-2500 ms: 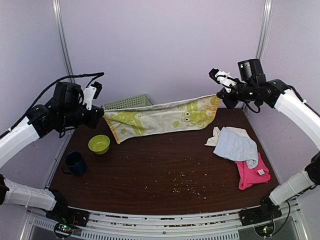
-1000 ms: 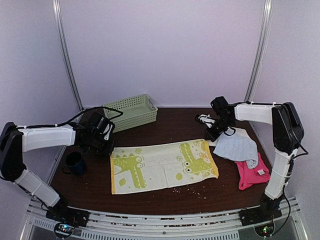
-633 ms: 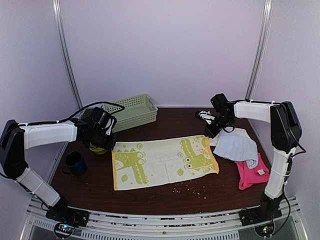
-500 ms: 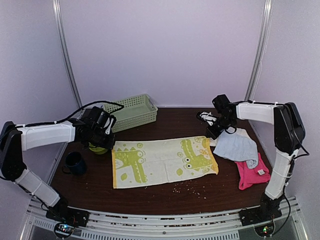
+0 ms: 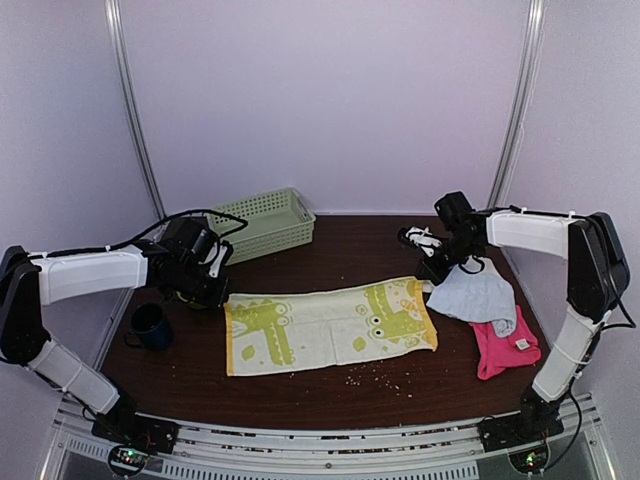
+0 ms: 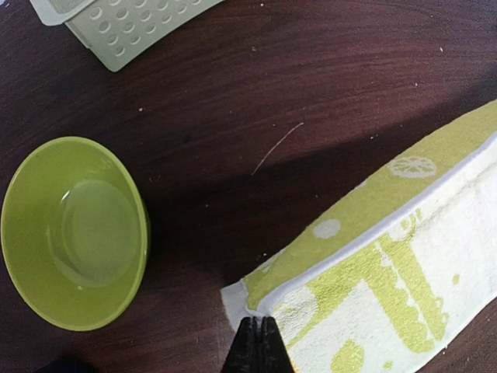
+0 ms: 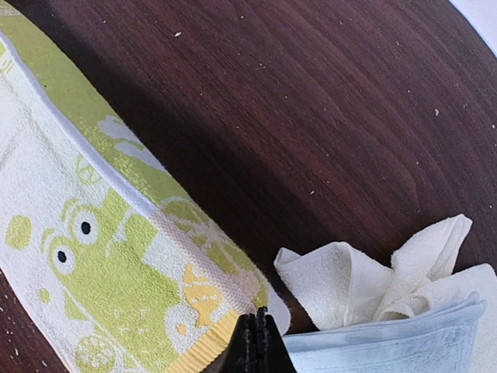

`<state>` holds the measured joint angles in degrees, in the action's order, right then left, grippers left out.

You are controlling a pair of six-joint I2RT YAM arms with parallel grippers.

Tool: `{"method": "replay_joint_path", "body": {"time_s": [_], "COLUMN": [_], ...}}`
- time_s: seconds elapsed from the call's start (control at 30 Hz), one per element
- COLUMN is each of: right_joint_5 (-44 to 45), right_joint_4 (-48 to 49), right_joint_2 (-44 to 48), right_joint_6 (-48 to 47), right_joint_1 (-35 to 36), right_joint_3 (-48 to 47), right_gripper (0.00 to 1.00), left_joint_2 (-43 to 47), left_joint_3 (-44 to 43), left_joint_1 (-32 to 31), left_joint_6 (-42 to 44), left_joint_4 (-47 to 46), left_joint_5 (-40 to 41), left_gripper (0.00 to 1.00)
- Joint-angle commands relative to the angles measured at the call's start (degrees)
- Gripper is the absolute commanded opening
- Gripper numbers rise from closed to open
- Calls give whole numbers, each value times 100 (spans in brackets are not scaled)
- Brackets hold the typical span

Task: Roll the towels
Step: Fold the towel at the center of the board.

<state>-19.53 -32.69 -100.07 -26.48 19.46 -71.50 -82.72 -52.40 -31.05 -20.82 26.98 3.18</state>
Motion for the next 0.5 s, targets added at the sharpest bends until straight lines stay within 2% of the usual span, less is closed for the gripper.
{"method": "replay_joint_path", "body": {"time_s": [0.0,0.47], "right_joint_5": [-78,290], "right_joint_4": [-69,-367], "right_joint_2": [317,1337], "right_joint_6": [-197,-491], "right_joint_1": [36,462], "right_joint_3": [194,856], "right_gripper": [0,0], "left_joint_2": [95,329], "left_joint_3": [-11,-146], "left_joint_1": [48,50], "left_joint_6": [134,36], "left_joint_4": [88,799], "left_joint_5": [-102,-464], "left_gripper": [0,0]}}
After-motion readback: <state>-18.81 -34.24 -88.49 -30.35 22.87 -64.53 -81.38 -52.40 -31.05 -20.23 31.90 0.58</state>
